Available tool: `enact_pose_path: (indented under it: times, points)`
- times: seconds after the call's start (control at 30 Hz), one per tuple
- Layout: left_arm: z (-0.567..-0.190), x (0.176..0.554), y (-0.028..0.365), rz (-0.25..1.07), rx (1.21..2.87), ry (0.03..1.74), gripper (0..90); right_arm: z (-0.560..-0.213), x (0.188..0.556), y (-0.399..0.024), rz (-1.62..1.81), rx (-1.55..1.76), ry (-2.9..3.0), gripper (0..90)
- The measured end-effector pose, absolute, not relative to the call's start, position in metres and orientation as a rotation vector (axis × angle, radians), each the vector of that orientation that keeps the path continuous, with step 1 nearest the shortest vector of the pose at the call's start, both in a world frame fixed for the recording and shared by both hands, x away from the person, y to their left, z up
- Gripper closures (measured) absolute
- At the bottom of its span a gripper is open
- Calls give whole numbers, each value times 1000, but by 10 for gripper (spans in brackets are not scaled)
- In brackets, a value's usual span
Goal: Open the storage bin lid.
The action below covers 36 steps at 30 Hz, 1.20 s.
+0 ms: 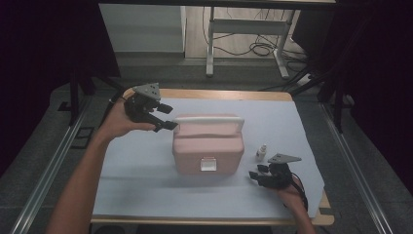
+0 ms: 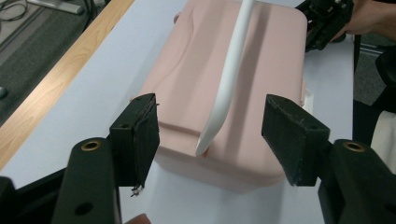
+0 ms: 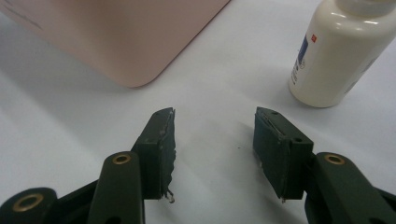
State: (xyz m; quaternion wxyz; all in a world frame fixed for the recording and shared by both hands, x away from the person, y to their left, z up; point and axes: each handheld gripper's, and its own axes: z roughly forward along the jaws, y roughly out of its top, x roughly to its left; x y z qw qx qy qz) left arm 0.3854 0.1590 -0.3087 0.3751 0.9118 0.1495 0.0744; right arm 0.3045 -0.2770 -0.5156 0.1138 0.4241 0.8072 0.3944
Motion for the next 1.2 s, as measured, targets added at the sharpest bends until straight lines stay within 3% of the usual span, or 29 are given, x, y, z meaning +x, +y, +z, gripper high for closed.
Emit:
enact_pose_path:
  times: [0.63,1.2]
  points:
    - [-310,399,127,151,2417,312,471,-515,304,-278,1157,1241,2368,493]
    - [-305,411,94,82,2574,224,747,-515,304,-280,1160,1249,2364,493]
